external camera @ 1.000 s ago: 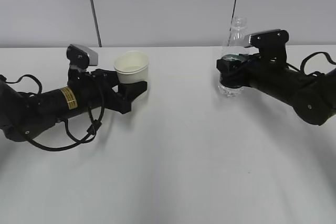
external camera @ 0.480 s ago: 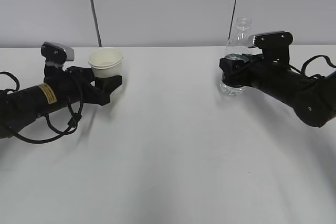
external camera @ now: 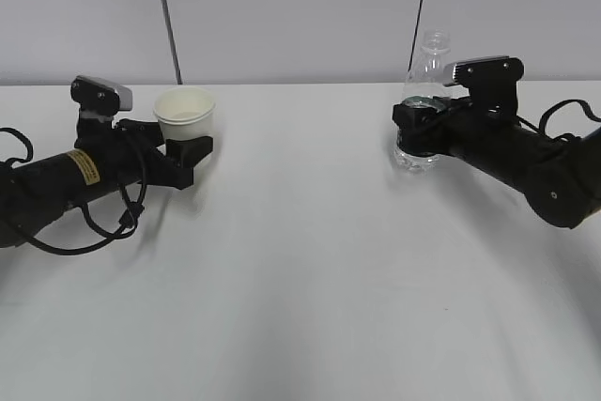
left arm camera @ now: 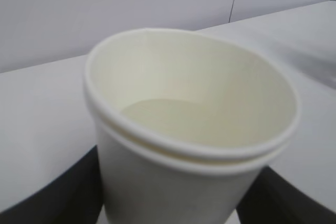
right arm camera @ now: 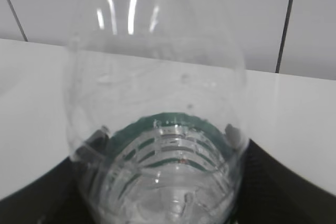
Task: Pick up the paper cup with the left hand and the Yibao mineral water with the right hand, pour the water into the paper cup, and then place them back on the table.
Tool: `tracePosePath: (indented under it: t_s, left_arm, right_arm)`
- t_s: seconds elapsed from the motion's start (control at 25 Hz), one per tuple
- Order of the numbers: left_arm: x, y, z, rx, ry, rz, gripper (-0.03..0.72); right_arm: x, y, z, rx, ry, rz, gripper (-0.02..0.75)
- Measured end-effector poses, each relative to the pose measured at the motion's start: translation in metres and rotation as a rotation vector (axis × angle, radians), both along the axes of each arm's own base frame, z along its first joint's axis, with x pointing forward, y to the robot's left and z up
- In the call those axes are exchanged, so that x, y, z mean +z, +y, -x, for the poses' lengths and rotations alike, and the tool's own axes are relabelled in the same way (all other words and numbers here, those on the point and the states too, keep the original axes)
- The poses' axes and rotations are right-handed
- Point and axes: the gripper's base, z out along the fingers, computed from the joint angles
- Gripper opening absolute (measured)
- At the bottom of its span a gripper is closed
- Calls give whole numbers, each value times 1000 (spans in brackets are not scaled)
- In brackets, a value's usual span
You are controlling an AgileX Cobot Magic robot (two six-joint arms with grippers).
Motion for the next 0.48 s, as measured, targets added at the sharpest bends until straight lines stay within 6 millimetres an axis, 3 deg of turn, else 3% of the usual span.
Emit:
tracePosePath:
  t_s: [0.48]
  left_arm:
    - [0,3,-3,46,-10,-8,444]
  right_arm:
    - [-21,1,0,8,2,-17,481]
